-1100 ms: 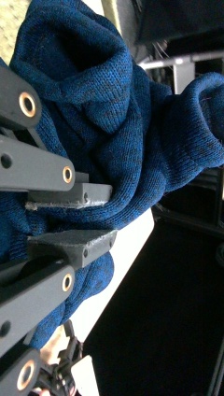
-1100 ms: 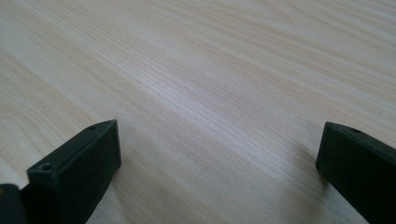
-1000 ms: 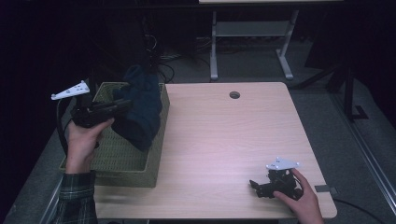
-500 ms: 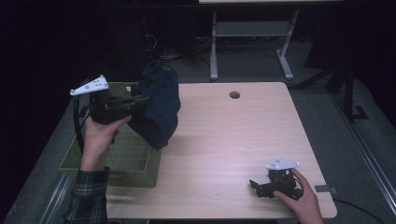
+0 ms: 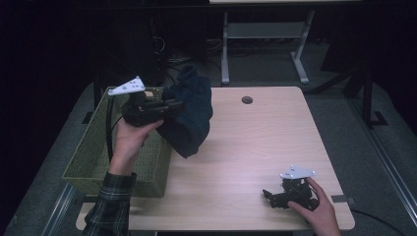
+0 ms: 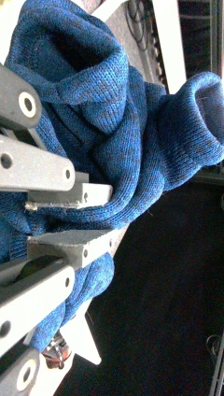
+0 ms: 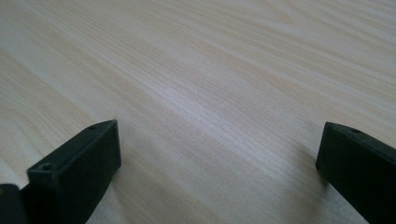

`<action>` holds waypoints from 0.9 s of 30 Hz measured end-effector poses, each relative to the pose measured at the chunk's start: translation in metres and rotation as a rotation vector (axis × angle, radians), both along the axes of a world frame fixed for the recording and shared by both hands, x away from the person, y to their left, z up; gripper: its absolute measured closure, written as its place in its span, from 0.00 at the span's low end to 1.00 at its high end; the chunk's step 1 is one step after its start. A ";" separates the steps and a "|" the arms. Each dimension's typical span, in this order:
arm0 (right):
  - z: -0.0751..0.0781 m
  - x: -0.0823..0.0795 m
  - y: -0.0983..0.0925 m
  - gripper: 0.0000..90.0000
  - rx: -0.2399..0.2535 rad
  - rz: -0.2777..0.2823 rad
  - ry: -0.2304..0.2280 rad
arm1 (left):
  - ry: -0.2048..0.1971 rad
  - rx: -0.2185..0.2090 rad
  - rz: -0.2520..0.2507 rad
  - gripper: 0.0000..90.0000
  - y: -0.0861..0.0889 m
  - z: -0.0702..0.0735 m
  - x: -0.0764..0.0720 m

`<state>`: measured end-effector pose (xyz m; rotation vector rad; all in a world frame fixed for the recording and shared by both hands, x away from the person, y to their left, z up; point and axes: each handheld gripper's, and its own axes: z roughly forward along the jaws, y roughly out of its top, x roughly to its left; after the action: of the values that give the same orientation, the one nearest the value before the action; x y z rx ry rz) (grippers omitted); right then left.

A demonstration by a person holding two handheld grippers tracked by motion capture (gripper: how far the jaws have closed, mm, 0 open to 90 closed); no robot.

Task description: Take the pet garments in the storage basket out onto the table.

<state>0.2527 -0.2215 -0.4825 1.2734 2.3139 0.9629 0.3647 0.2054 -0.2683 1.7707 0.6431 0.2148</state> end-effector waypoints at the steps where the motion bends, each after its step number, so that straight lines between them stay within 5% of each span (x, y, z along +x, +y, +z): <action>1: 0.000 0.000 0.000 0.00 0.000 0.000 0.000 | -0.001 0.003 -0.003 0.86 -0.003 -0.001 0.001; 27: 0.000 0.000 0.000 0.00 -0.001 0.006 -0.006 | 0.021 0.104 -0.103 0.86 -0.101 -0.047 0.024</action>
<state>0.2530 -0.2216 -0.4828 1.2622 2.3151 0.9666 0.3884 0.1048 -0.3149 1.9033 0.5621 0.1621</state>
